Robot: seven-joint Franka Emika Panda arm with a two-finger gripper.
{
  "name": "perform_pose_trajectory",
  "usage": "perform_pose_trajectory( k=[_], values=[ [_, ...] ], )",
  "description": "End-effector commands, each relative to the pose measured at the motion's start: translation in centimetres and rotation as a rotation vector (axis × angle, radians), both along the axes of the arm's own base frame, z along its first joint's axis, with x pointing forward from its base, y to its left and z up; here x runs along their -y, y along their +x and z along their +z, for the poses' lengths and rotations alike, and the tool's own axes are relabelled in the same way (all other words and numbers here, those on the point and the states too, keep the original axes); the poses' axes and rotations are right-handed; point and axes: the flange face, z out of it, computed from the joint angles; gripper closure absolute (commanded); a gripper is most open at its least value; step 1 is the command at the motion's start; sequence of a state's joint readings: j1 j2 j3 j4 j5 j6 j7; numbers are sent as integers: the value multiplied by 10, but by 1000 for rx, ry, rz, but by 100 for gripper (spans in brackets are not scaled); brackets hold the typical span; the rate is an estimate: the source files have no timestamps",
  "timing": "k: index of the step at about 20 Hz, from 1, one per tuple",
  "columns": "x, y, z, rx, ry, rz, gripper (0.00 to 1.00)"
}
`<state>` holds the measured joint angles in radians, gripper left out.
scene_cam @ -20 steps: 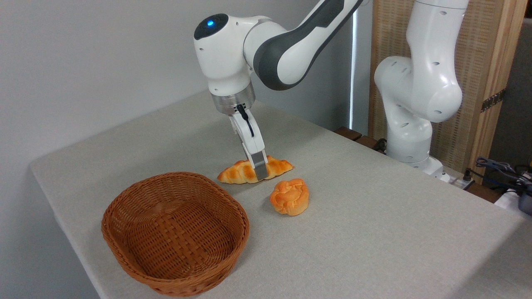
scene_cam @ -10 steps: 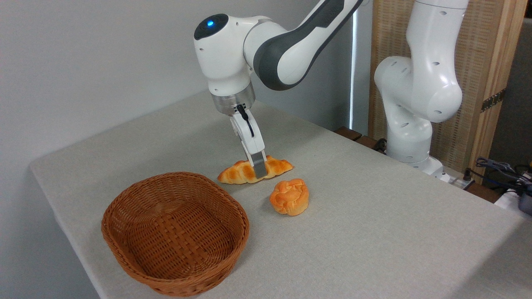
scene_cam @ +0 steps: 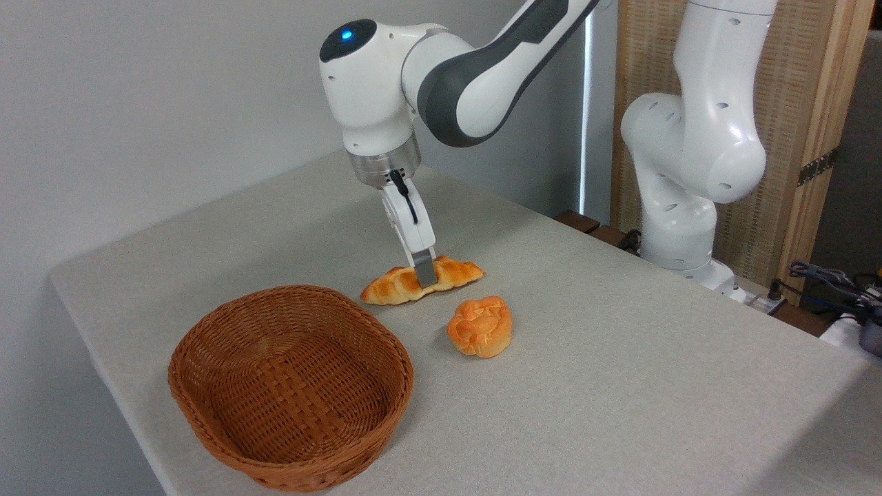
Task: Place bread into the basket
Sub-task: 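Lift the loaf and carry it over the wicker basket, lowering it in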
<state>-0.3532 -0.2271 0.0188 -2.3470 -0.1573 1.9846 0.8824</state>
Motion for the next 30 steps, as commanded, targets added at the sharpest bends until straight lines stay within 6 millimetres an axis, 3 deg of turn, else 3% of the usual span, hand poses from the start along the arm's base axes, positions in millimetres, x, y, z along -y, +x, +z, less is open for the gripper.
perform_pose_trajectory(
  k=[1,4,7,9,13,17,20,24,30],
  values=[
    [1,3,26,-24,-17,-10,67],
    [-2,11,58,-43,-23,-14,64],
    [-12,15,66,-49,-32,7,63],
    [-12,23,85,-18,-43,15,63],
    [-22,60,116,24,-132,94,63],
    [-33,100,117,48,-133,139,63],
    [-29,128,108,54,-136,183,62],
    [-43,160,100,205,-164,257,61],
    [-56,182,68,213,-174,321,55]
  ],
)
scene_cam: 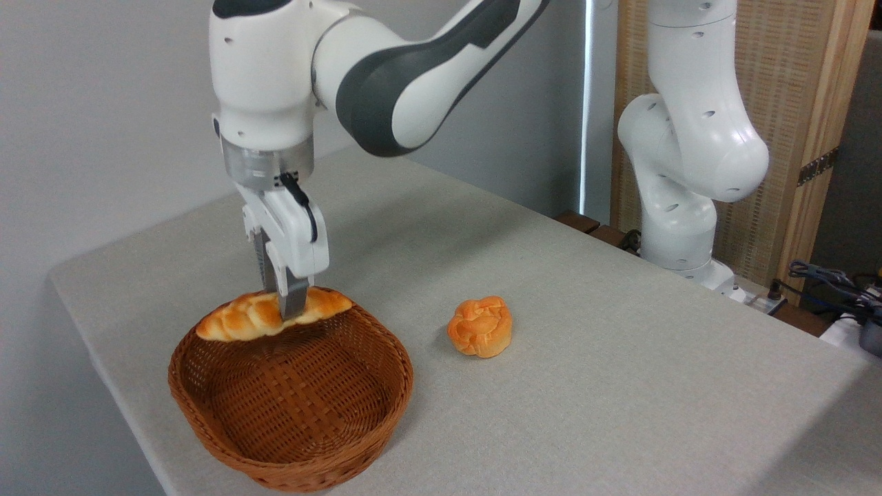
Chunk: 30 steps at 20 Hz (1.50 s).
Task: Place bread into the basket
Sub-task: 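Lift the loaf and carry it over the wicker basket, lowering it in, then open the gripper to release the loaf and raise it away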
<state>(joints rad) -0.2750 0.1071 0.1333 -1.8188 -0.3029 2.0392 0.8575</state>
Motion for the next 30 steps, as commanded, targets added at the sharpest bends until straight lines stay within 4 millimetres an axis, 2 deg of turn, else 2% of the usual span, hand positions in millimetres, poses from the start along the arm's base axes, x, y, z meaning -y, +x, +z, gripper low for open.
perform_pose_trajectory(
  k=[1,3,5,8,10,13,15,22,25,27,30],
  values=[
    [-2,14,-14,9,-13,35,55],
    [-5,21,-22,31,-9,51,54],
    [-4,23,-30,25,-5,53,49],
    [-4,24,-31,23,-3,52,32],
    [-2,23,-31,24,7,41,11],
    [-1,23,-31,25,7,38,9],
    [0,23,-31,23,7,36,0],
    [1,21,-28,26,7,30,0],
    [-4,18,-19,24,4,32,0],
    [-18,14,-2,25,0,45,0],
    [-38,9,36,6,39,28,0]
  ],
)
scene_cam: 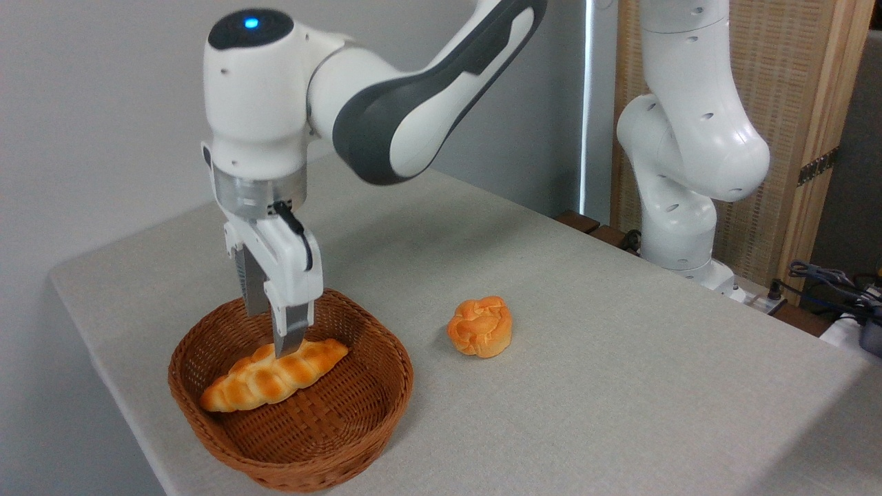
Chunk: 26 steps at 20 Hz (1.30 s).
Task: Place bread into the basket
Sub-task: 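Open the gripper to release the loaf and raise it away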
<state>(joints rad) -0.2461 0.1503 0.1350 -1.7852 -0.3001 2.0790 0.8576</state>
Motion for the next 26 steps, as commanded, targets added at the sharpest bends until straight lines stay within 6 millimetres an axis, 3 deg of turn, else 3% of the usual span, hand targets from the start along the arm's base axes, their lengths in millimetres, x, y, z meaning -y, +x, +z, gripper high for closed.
perform_pose_trajectory(
  k=[1,6,8,10,12,16,26],
  values=[
    [-29,-11,56,-39,60,-21,0],
    [-54,-37,110,-61,156,-30,0],
    [-84,-54,126,-98,156,11,0],
    [-98,-68,138,-120,155,32,0],
    [-95,-73,141,-136,160,50,0],
    [-65,-73,139,-142,244,65,0],
    [-67,-72,139,-141,249,66,0]
  ],
)
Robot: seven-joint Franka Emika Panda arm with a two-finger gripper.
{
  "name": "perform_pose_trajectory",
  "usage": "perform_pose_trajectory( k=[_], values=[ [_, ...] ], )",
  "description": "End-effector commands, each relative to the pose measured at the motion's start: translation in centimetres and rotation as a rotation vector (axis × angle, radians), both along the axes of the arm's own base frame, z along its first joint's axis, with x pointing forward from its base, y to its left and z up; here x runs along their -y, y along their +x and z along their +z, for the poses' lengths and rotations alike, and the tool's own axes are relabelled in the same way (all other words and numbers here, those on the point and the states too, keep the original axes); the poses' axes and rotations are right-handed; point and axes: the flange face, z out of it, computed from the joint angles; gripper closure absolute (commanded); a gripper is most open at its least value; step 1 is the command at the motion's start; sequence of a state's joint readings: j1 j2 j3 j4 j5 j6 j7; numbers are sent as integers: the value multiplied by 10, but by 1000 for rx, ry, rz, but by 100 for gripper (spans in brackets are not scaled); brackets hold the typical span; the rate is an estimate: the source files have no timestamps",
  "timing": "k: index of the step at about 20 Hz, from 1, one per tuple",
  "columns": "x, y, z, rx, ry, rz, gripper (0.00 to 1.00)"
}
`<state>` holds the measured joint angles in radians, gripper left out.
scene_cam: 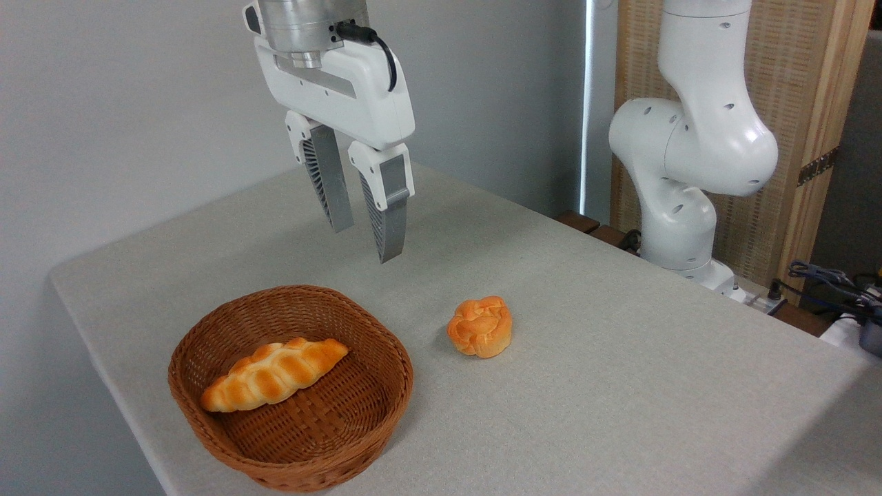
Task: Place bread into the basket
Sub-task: 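Open the gripper to release the loaf and raise it away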
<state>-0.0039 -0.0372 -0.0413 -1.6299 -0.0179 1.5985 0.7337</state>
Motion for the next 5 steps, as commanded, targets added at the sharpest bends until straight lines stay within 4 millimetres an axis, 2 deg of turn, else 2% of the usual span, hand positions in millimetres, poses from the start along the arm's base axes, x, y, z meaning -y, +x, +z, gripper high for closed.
perform_pose_trajectory(
  k=[1,5],
  values=[
    [-6,-2,1,-7,12,2,0],
    [-6,-1,-2,-14,12,2,0]
  ],
)
